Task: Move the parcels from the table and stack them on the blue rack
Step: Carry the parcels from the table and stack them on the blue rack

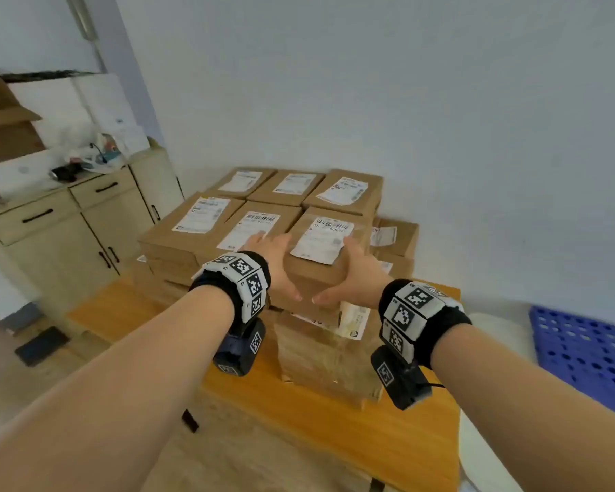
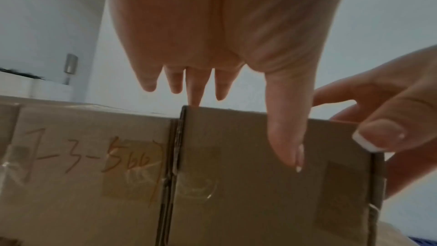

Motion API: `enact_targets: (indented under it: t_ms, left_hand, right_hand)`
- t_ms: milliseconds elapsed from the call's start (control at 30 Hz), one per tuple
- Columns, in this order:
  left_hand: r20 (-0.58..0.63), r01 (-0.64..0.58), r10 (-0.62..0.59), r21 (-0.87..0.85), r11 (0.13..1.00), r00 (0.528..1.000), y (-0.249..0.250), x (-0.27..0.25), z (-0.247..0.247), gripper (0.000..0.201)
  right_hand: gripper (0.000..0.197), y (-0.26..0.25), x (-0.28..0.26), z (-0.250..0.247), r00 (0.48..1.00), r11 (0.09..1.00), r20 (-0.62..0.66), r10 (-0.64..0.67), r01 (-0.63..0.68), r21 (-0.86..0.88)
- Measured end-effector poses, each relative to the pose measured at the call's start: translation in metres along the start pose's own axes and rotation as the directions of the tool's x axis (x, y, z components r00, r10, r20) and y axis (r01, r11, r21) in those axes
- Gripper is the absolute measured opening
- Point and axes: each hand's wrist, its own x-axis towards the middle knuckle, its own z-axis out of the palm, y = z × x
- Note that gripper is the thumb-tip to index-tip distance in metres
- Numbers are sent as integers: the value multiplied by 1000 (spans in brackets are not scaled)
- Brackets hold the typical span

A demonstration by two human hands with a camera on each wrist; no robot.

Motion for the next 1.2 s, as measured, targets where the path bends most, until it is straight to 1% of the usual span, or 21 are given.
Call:
enact_targets:
  t_ms: [33,100,233,367,533,667,800,933,1100,1200]
  left_hand:
    - [23,-17,17,-21,1000,1000,-2,-1,-2,120]
    - [9,-86,87,-43,995,996,-7,3,-2,117]
    - [-73,-198,193,-72,978,978,-15,4,-1,93]
    - [-124,-270,253,-148,951,960,-20,-3,-6,80]
    - [-190,-382,345,-209,900,919,-18,-11,-13,76]
    - [-220,-443,400,-202,873,889,2,-19,-24,74]
    - [-240,-502,454,-202,841,858,41,-31,-32,75]
    - [-273,-581,525,-197,789,806,100,-53,-37,73]
    - [-277,-643,583,-237,728,764,199,-92,-24,77]
    - [-275,-659,599,-271,702,752,268,-121,-8,84]
  right_hand:
    - [126,0,1,4,1000,1000,1,-3,3,28]
    - [124,1,2,10,1000,996,-11,17,-16,89]
    - [116,-1,1,21,994,988,-82,68,-56,147]
    - [111,-9,-5,26,977,982,-174,127,-98,163]
    - [105,-12,-19,25,944,974,-290,159,-103,201]
    - [101,-14,-38,9,916,977,-374,143,-69,203]
    - [91,-4,-70,-19,879,983,-460,124,-44,181]
    - [93,25,-117,-51,837,977,-521,168,-69,204]
    - [97,85,-192,-101,786,970,-581,211,-93,226]
    - [101,131,-243,-136,773,975,-602,201,-101,196]
